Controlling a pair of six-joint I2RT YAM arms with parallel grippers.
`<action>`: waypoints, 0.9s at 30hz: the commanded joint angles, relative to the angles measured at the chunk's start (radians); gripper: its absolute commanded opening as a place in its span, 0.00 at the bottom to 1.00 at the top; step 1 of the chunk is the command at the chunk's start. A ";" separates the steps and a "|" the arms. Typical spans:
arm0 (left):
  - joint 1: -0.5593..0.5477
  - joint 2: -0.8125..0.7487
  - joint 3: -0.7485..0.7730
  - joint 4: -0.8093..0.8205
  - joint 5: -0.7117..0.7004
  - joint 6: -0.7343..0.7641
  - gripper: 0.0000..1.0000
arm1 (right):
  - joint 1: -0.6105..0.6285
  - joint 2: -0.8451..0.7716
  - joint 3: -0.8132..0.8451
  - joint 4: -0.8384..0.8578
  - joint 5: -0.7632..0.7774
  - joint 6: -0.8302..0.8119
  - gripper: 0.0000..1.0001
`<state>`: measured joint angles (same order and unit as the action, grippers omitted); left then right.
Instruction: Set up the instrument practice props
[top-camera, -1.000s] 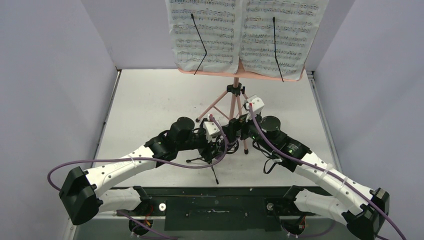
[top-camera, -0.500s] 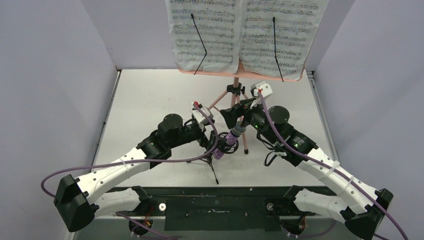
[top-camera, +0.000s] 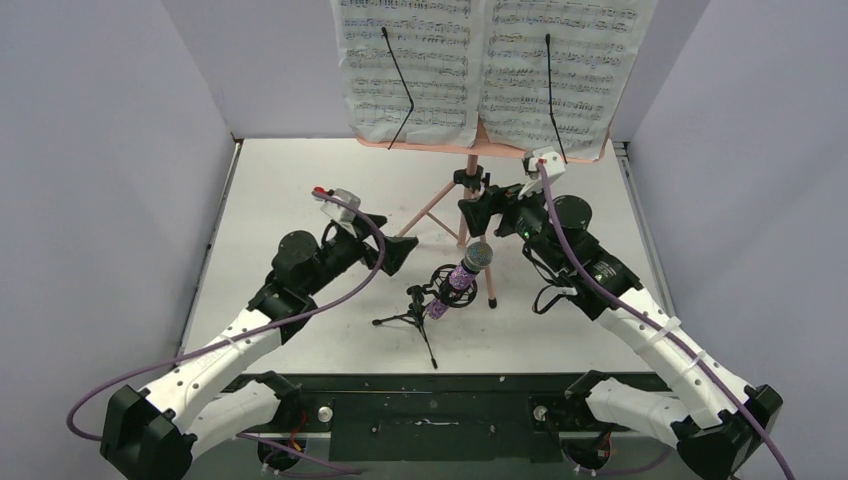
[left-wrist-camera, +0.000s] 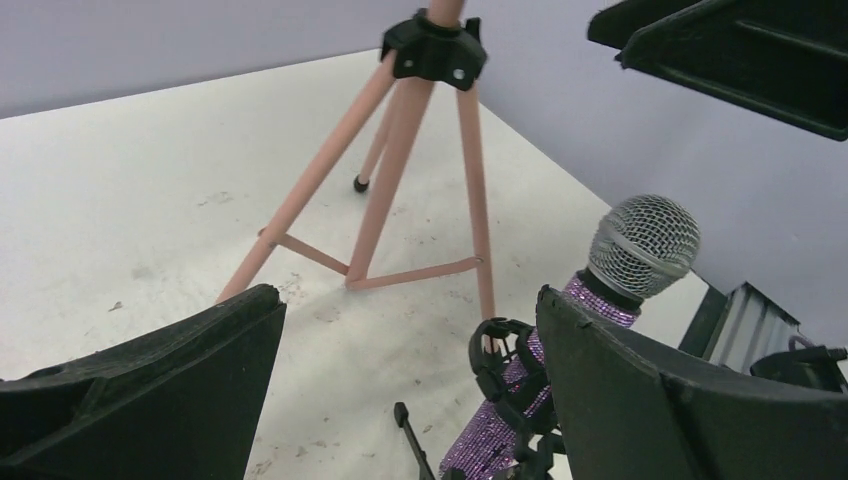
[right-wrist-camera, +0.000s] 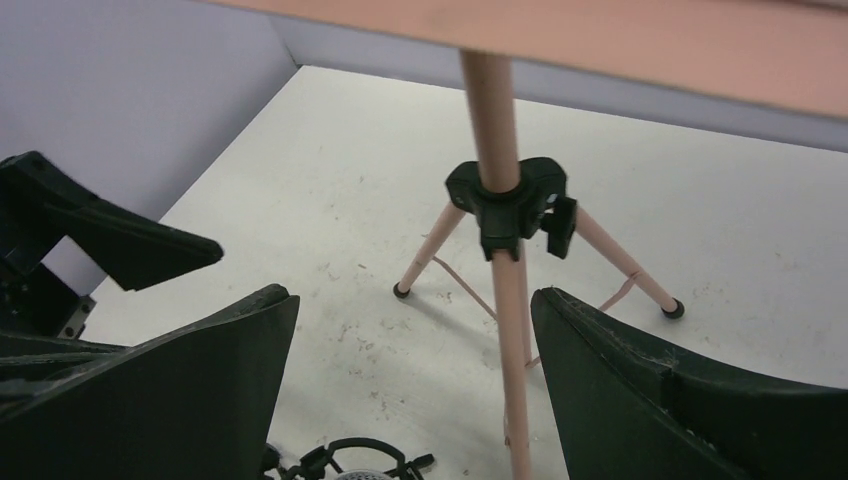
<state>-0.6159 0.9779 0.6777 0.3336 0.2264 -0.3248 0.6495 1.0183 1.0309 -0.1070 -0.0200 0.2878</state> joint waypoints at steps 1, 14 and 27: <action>0.052 -0.080 -0.043 0.066 -0.076 -0.081 0.96 | -0.086 -0.017 0.001 0.035 -0.053 0.057 0.90; 0.214 -0.304 -0.240 -0.090 -0.398 -0.140 0.96 | -0.278 -0.176 -0.241 -0.018 0.015 0.165 0.90; 0.271 -0.414 -0.362 -0.202 -0.542 -0.164 0.96 | -0.320 -0.303 -0.416 -0.073 0.092 0.136 0.90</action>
<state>-0.3592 0.5819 0.3244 0.1539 -0.2630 -0.4881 0.3439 0.7597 0.6559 -0.1883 0.0380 0.4320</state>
